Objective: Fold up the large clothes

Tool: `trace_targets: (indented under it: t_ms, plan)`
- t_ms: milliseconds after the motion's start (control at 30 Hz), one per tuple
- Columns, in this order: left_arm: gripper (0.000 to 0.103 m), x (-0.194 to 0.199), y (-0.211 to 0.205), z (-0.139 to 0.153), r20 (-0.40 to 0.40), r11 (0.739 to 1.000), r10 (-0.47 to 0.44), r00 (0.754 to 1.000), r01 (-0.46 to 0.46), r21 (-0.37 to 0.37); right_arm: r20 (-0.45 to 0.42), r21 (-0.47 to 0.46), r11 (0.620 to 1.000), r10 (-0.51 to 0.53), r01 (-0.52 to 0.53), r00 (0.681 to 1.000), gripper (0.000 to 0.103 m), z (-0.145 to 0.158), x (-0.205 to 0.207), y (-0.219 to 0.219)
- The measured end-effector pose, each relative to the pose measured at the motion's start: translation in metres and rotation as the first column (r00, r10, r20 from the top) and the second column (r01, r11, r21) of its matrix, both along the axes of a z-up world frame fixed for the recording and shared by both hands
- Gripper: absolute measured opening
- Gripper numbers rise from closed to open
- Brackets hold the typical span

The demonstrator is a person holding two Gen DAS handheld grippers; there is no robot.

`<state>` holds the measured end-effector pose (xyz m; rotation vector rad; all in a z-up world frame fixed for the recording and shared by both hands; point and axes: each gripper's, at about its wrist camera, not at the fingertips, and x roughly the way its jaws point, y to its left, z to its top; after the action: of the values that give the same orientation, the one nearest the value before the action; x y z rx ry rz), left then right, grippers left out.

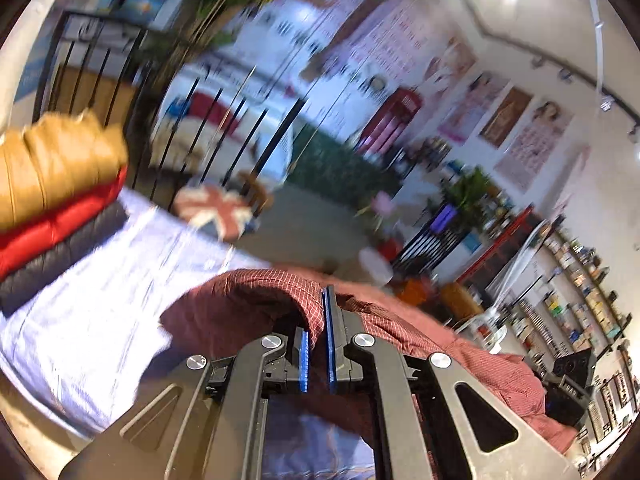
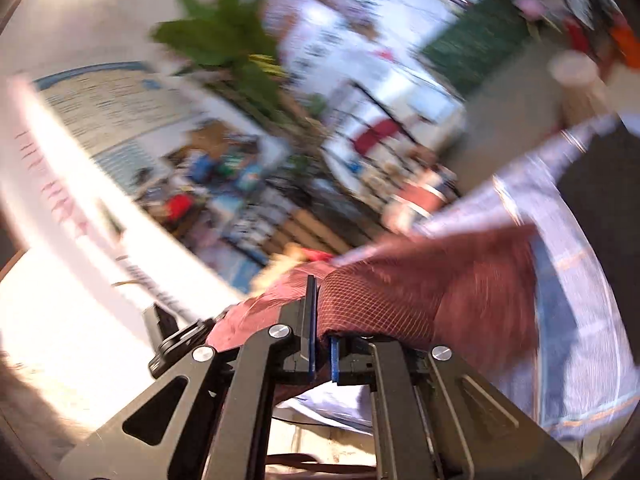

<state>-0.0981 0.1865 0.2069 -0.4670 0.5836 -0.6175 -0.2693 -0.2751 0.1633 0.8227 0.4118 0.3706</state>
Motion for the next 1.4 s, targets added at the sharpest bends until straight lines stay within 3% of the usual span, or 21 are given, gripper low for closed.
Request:
trace_targets:
  t_ms: [133,233,367,400,500,600,667,733,767,833,933,1033,1100,1167,1233,1300,1400]
  plan:
    - [0.006,-0.038,-0.006,0.063,0.189,0.999,0.011,0.982,-0.004,-0.037,0.259,-0.064,0.993,0.11,-0.097,0.96,0.005,0.089,-0.03,0.011]
    - [0.006,-0.049,-0.018,0.088,0.235,0.997,-0.013,0.972,0.029,-0.066,0.369,-0.079,0.988,0.151,-0.131,0.917,0.005,0.126,-0.028,0.008]
    - [0.006,-0.023,-0.046,0.097,0.286,0.998,-0.031,0.958,0.047,-0.051,0.387,-0.011,0.984,0.167,-0.176,0.907,0.005,0.13,0.015,-0.005]
    - [0.006,-0.004,-0.055,0.093,0.265,0.998,-0.024,0.964,0.041,-0.056,0.377,-0.008,0.984,0.165,-0.175,0.911,0.005,0.129,0.035,-0.011]
    - [0.006,0.065,-0.092,0.084,0.2,1.0,0.002,0.98,-0.001,-0.003,0.272,-0.017,0.996,0.091,-0.09,0.958,0.005,0.106,0.1,-0.038]
    - [0.015,0.153,-0.141,0.041,0.129,0.986,0.026,0.991,-0.046,0.162,0.071,-0.039,0.998,-0.044,0.047,0.997,0.006,0.056,0.191,-0.073]
    - [0.026,0.21,-0.16,-0.006,0.041,0.97,0.023,0.999,-0.032,0.241,-0.105,-0.056,0.989,-0.14,0.135,0.985,0.009,0.012,0.248,-0.096]
    - [0.038,0.261,-0.168,-0.067,-0.131,0.969,0.004,0.991,0.029,0.247,-0.293,-0.064,0.976,-0.22,0.21,0.93,0.013,-0.042,0.295,-0.118]
    - [0.048,0.275,-0.165,-0.094,-0.196,0.968,0.016,0.98,0.034,0.25,-0.417,-0.082,0.966,-0.256,0.245,0.872,0.014,-0.079,0.315,-0.129]
    - [0.055,0.29,-0.147,-0.144,-0.289,0.969,0.045,0.956,0.029,0.246,-0.553,-0.067,0.96,-0.263,0.272,0.79,0.02,-0.136,0.328,-0.137]
    - [0.064,0.292,-0.112,-0.2,-0.387,0.957,0.121,0.914,-0.005,0.289,-0.598,-0.077,0.941,-0.307,0.328,0.74,0.04,-0.196,0.313,-0.141]
    - [0.064,0.29,-0.075,-0.235,-0.477,0.957,0.159,0.864,-0.015,0.291,-0.657,-0.116,0.931,-0.333,0.346,0.677,0.045,-0.235,0.298,-0.154]
    - [0.066,0.285,-0.048,-0.242,-0.477,0.943,0.191,0.858,-0.026,0.332,-0.641,-0.089,0.931,-0.325,0.353,0.696,0.052,-0.23,0.287,-0.154]
    - [0.077,0.27,-0.022,-0.237,-0.441,0.922,0.23,0.867,-0.049,0.385,-0.607,-0.125,0.933,-0.342,0.338,0.717,0.061,-0.219,0.271,-0.147]
    - [0.083,0.251,0.003,-0.237,-0.395,0.893,0.278,0.875,-0.085,0.441,-0.554,-0.244,0.918,-0.396,0.311,0.733,0.065,-0.192,0.252,-0.129]
    - [0.086,0.239,0.022,-0.239,-0.379,0.871,0.303,0.874,-0.094,0.481,-0.495,-0.404,0.879,-0.443,0.254,0.748,0.072,-0.177,0.229,-0.11]
    - [0.087,0.207,0.051,-0.259,-0.426,0.854,0.331,0.842,-0.075,0.514,-0.471,-0.534,0.83,-0.451,0.162,0.758,0.074,-0.178,0.193,-0.088]
